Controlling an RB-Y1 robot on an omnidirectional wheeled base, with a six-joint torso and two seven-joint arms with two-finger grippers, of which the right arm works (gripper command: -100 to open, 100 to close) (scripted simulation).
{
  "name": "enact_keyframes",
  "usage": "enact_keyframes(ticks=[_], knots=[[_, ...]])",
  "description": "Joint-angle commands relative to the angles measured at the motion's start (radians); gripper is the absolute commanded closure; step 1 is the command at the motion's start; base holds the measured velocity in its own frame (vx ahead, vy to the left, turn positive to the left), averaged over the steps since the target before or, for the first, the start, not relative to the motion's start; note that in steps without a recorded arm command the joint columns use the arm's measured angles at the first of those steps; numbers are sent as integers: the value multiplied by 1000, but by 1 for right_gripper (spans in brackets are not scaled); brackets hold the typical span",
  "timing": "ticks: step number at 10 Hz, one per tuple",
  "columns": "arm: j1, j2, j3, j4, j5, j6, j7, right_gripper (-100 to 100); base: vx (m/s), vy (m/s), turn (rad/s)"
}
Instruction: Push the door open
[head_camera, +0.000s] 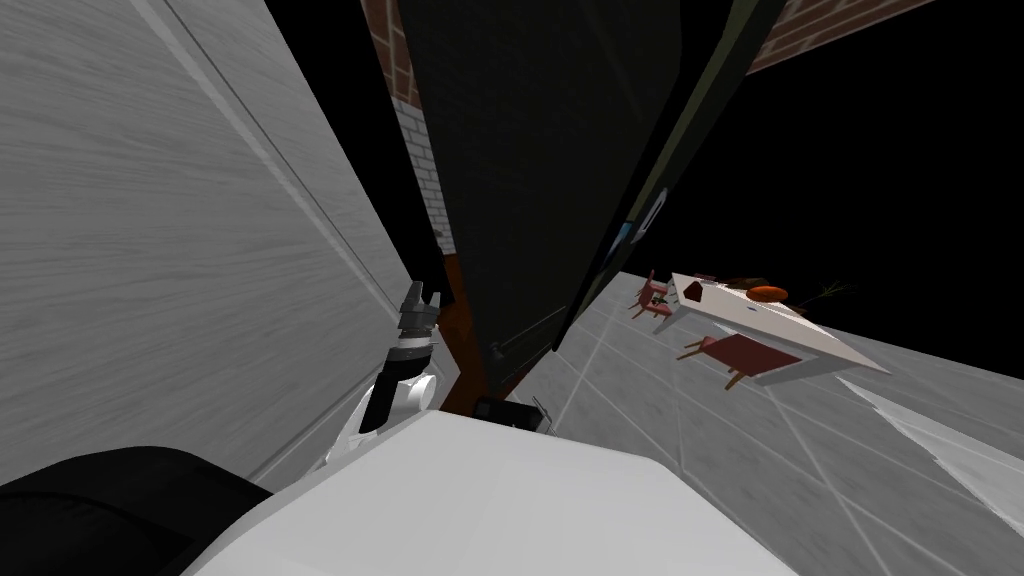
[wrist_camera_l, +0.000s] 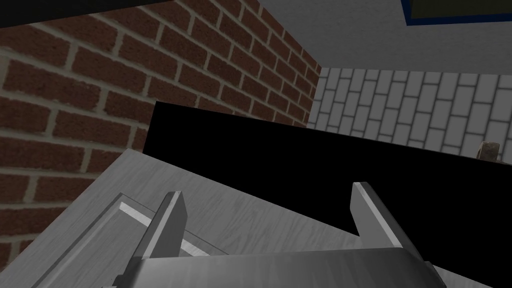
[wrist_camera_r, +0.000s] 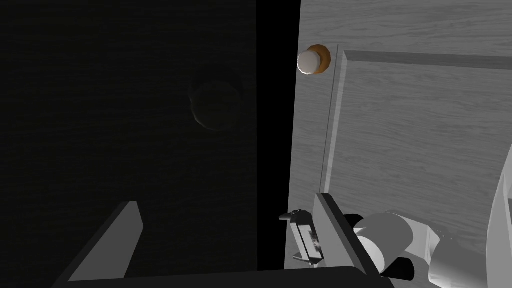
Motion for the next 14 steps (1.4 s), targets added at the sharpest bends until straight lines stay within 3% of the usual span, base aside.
enact_keyframes(ticks=[1, 5, 8, 9, 10, 14], knots=[[-12, -5, 2, 4, -2, 15, -2, -100, 113, 112, 29], [-36, 5, 8, 10, -4, 45, -7, -100, 144, 131, 29], [-59, 35, 14, 15, -7, 72, -11, -100, 159, 139, 34], [-60, 28, 11, 21, -8, 65, -8, -100, 61, 52, 0], [-60, 28, 11, 21, -8, 65, -8, 100, -5, -4, -5], [-60, 28, 11, 21, -8, 65, -8, 100, -17, -15, 1]])
